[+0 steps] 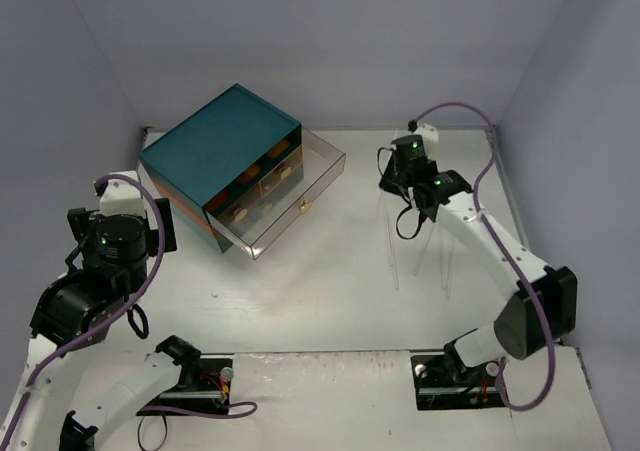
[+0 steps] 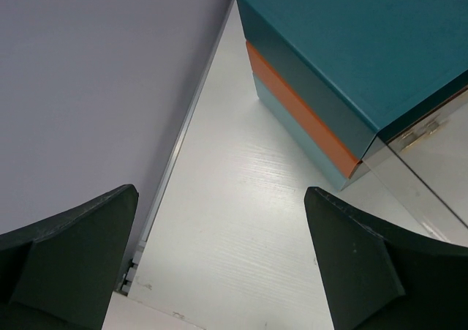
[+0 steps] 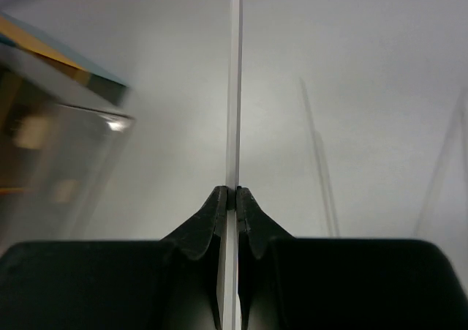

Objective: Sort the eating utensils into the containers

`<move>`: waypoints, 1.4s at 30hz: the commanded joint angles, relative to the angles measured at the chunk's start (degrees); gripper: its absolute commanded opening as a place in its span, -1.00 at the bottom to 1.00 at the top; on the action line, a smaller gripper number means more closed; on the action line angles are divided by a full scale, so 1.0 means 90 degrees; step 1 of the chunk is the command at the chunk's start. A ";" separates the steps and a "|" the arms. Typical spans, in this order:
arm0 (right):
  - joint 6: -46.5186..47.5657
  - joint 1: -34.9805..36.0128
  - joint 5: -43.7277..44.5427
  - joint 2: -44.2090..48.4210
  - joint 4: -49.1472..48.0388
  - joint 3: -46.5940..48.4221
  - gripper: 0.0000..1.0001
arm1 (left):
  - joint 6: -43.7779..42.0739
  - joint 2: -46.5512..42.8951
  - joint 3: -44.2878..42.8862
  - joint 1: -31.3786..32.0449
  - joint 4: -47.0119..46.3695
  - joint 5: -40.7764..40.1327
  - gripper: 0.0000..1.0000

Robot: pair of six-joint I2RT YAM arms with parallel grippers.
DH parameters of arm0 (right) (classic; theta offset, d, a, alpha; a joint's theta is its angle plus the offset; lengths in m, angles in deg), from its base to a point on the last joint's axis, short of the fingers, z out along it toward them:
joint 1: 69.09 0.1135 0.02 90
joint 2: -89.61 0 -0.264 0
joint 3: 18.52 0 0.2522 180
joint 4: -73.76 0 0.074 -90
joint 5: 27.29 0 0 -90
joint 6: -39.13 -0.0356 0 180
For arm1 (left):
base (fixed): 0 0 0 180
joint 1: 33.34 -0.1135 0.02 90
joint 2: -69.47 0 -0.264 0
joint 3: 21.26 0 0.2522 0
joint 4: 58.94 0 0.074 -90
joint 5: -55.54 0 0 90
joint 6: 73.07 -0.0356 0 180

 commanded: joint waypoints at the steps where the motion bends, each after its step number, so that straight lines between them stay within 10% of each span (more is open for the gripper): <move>1: -0.0759 0.0371 -0.0241 0.0385 -0.0011 0.1258 -1.00 | 0.0081 -0.0080 0.0225 -0.0038 -0.0342 -0.0090 0.95; 17: -0.2809 0.2387 0.0507 -0.1742 -0.0830 0.3641 -0.87 | 0.0484 -0.0053 0.0330 -0.0038 -0.0360 0.0302 0.95; 26: -0.1903 0.2539 0.1008 -0.1726 -0.0826 0.3698 0.11 | 0.0494 -0.0058 0.0309 -0.0038 -0.0360 0.0370 0.95; 42: -0.0109 -0.0692 0.0612 0.0539 0.0524 0.0302 0.31 | 0.0397 0.0303 0.0200 -0.0038 -0.0535 0.0724 0.95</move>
